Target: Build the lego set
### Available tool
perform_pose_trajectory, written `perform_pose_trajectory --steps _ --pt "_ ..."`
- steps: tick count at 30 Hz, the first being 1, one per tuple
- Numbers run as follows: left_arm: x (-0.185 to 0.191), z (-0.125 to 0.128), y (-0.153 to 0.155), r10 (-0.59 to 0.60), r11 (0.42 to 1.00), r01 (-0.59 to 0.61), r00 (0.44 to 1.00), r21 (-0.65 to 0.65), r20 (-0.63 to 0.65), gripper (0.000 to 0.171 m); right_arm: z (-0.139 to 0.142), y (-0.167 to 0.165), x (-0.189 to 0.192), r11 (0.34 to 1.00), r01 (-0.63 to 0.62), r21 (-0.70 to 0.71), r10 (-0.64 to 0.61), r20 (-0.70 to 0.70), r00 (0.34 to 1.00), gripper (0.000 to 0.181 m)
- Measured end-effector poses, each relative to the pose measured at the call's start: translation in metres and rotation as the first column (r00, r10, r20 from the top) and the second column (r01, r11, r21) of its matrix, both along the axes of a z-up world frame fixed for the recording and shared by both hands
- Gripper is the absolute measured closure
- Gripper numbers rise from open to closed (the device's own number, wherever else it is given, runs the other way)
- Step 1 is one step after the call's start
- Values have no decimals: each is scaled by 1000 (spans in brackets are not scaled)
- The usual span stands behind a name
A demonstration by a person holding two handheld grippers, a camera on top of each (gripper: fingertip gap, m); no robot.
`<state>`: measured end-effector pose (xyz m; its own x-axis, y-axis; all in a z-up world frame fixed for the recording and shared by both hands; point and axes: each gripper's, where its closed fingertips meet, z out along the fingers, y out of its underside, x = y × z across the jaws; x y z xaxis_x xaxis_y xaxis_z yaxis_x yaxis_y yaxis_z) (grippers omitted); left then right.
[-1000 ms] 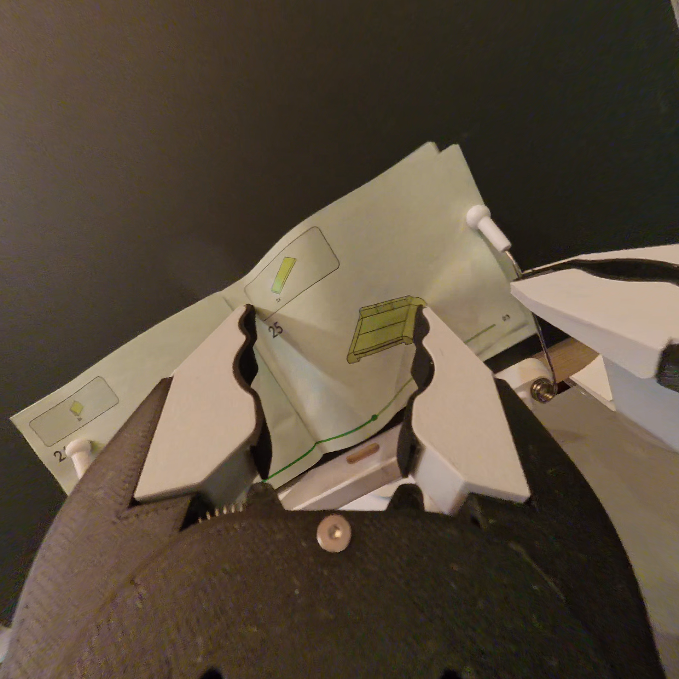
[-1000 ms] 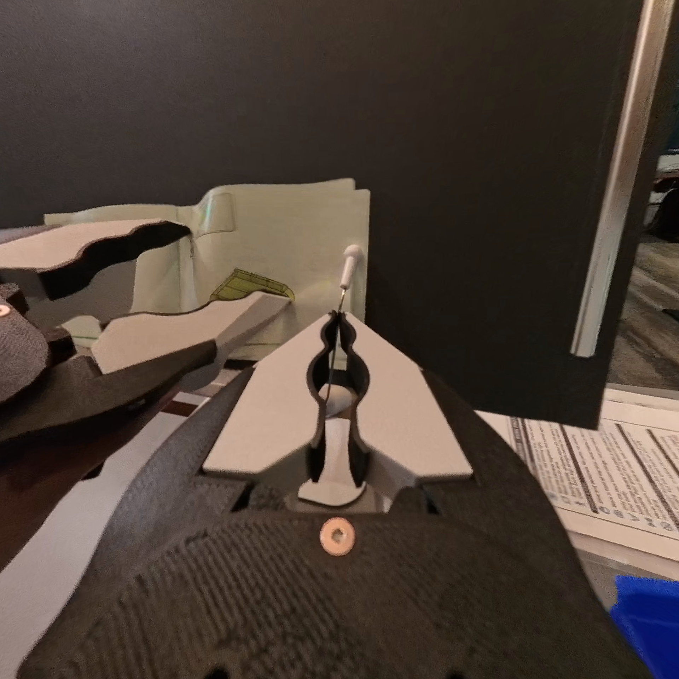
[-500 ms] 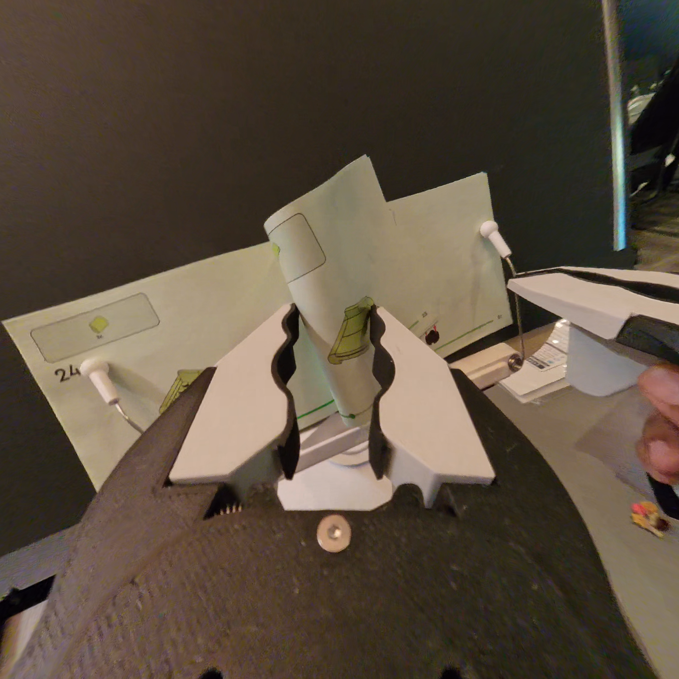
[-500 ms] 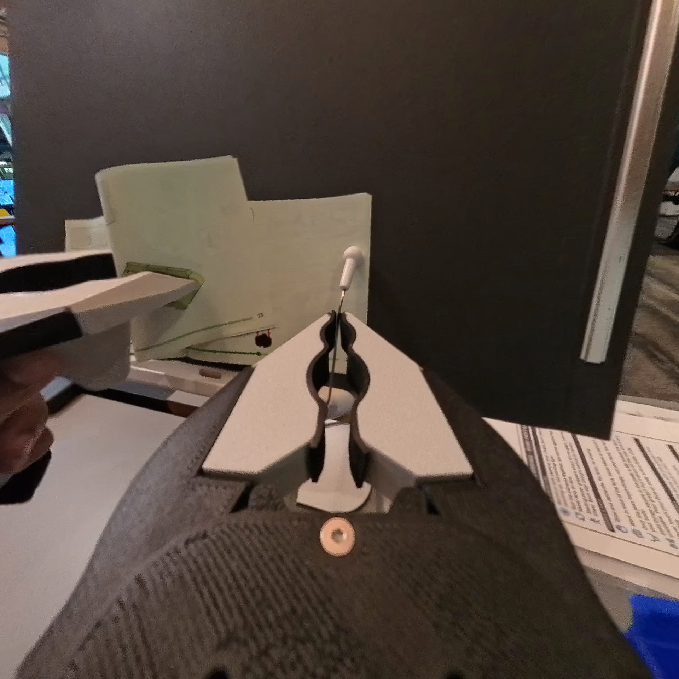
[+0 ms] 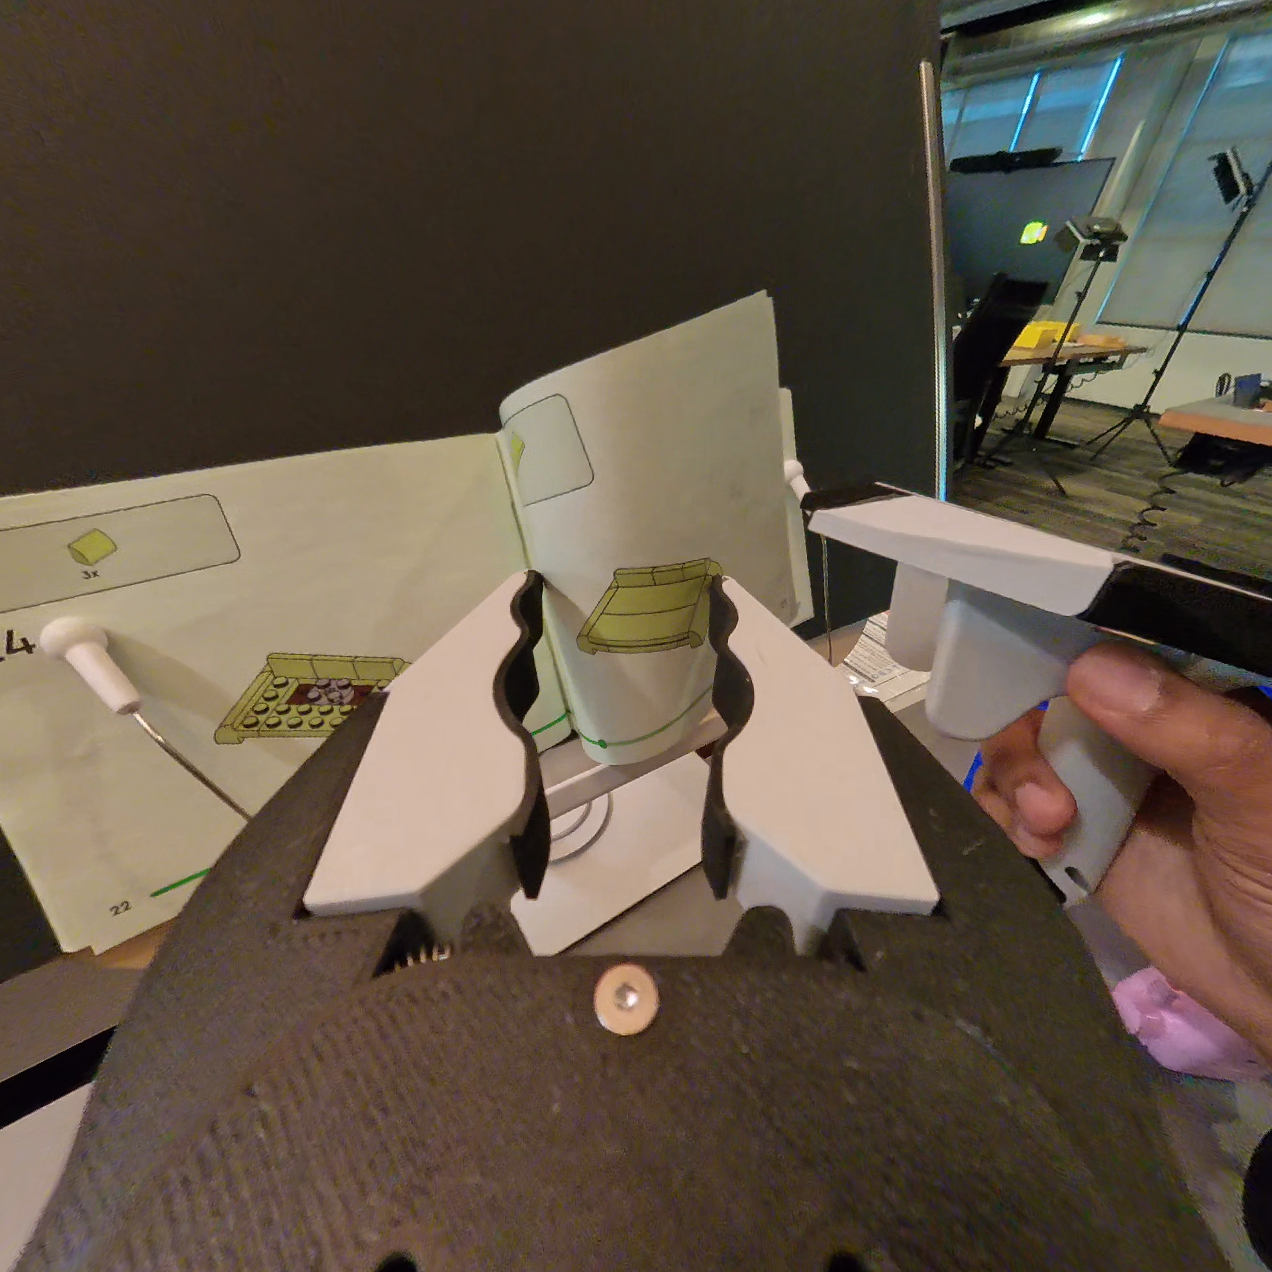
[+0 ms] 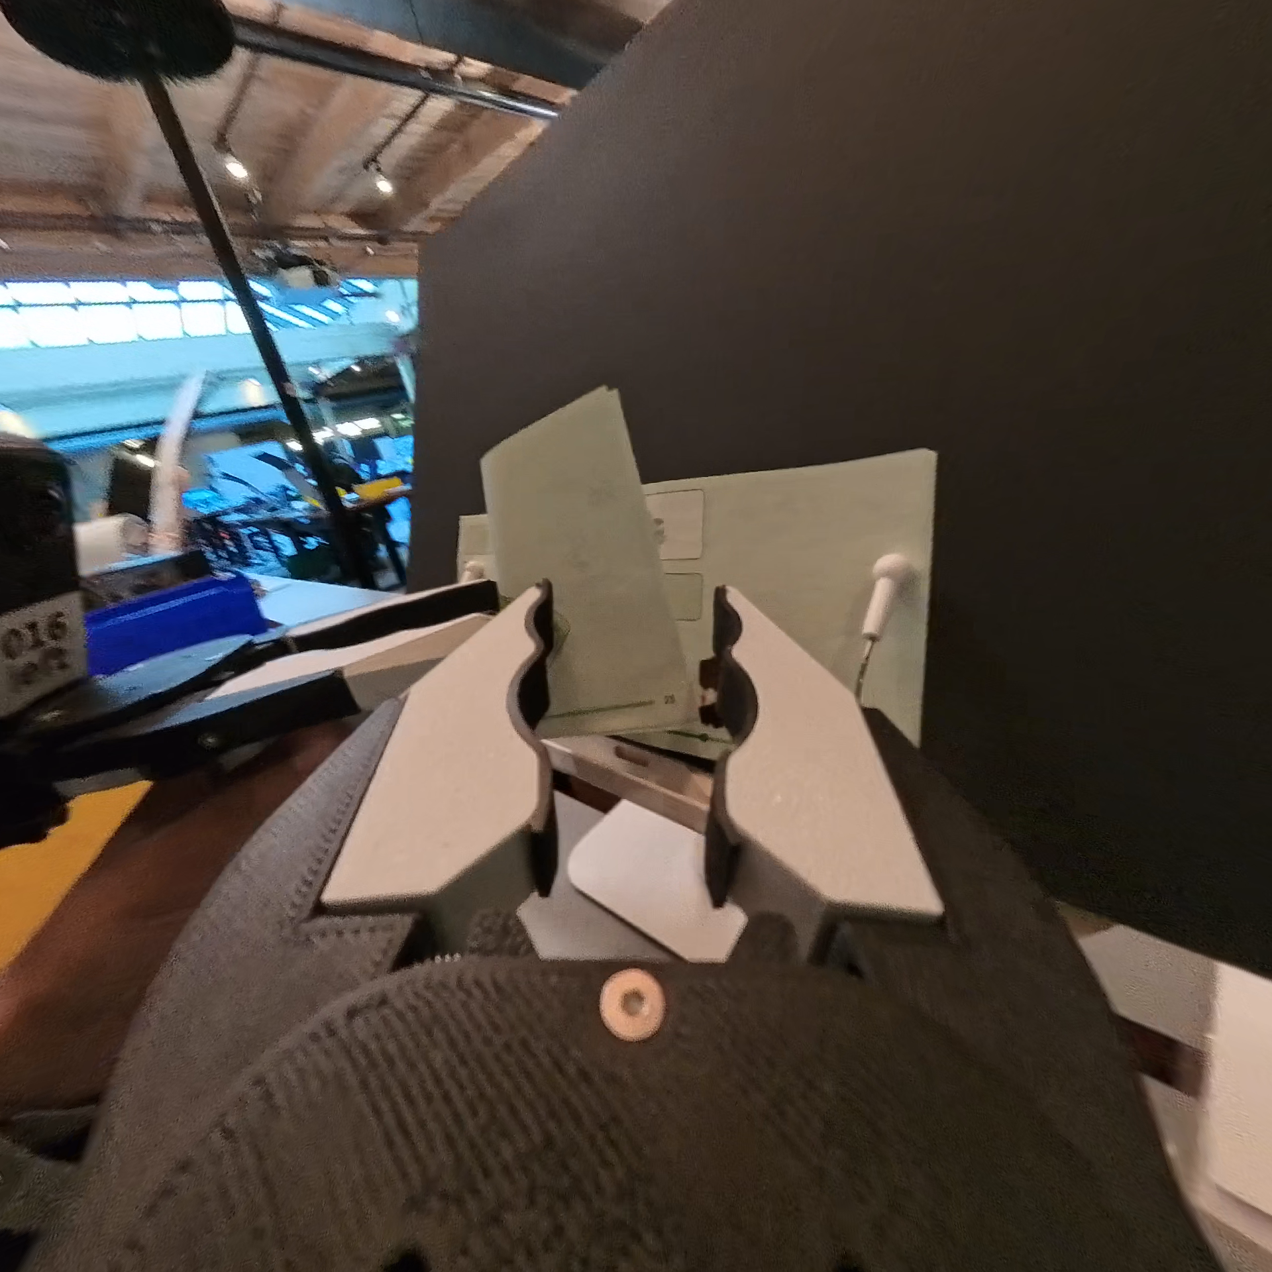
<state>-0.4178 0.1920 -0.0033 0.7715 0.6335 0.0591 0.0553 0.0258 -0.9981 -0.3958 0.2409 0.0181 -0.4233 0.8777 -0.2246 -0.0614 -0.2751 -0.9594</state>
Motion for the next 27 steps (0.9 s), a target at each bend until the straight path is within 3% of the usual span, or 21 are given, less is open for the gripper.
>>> perform_pose_trajectory --steps 5,9,14,17,24,27 --pt "1 3 -2 -24 1000 24 1000 17 7 126 2 -1 5 987 -115 -110 114 -12 993 155" --pt "2 2 -4 -44 999 44 999 19 15 126 -1 10 3 980 -91 -174 93 4 996 162" --pt "4 0 -3 -70 998 70 997 0 16 126 -5 7 1 982 -101 -161 106 20 994 159" --pt "3 -1 -4 -66 998 66 998 -18 12 126 -6 1 1 989 -99 -107 102 26 994 181" --pt "-18 -3 -32 51 999 -50 997 -12 54 128 -1 8 3 987 -81 -139 83 13 996 181" --pt "-18 3 -37 38 999 -40 997 29 65 125 4 5 7 976 -125 -179 125 -11 992 181"
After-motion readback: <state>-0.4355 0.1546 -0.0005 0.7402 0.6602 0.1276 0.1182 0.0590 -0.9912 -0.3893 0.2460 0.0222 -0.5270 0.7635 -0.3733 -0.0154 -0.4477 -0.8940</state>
